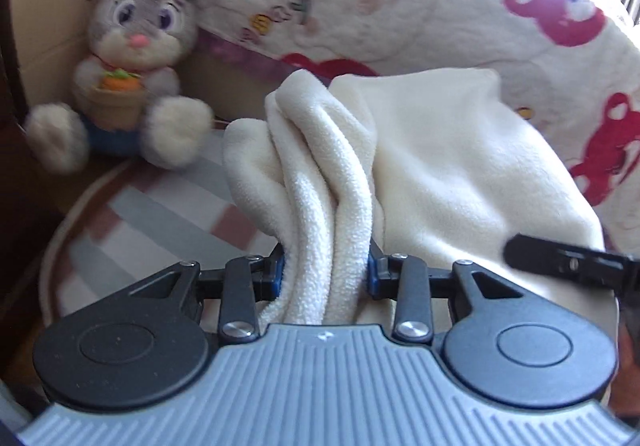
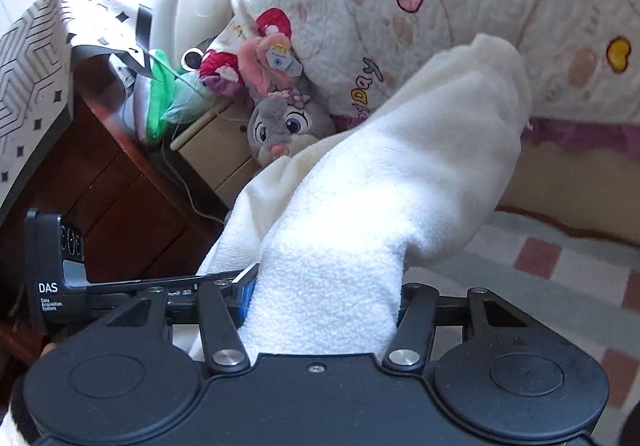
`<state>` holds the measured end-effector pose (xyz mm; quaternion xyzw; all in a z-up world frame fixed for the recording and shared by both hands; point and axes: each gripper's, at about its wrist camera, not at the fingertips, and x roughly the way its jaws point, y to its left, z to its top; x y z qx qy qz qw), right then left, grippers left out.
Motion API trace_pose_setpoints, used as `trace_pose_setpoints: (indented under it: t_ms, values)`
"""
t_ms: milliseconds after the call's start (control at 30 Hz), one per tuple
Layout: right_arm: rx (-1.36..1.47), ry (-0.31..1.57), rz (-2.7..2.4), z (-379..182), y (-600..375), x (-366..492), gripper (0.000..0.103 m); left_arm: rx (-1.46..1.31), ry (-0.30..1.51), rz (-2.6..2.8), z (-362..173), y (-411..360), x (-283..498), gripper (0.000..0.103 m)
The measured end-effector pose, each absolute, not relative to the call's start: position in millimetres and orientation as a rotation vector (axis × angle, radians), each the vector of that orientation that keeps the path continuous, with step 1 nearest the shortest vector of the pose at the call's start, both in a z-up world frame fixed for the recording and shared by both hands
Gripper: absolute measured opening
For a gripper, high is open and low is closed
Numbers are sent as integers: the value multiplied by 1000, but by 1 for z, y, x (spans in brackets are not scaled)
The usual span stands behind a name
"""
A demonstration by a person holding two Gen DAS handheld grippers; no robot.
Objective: Fold clothes
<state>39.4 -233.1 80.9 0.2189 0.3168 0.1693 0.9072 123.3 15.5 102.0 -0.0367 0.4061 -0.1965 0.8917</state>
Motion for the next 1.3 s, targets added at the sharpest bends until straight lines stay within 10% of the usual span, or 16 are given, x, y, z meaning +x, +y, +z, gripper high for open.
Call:
trace_pose_setpoints:
  t_ms: [700, 1200, 1300]
  values:
    - [612, 392, 305, -84, -197, 137, 60, 32, 919, -323, -17, 39, 278, 34]
    - [510, 539, 196, -131, -191, 176, 60, 111, 967, -348, -95, 29, 317, 34]
    - [465, 543, 173, -130, -183, 177, 63, 81, 1005, -254, -99, 35, 323, 47]
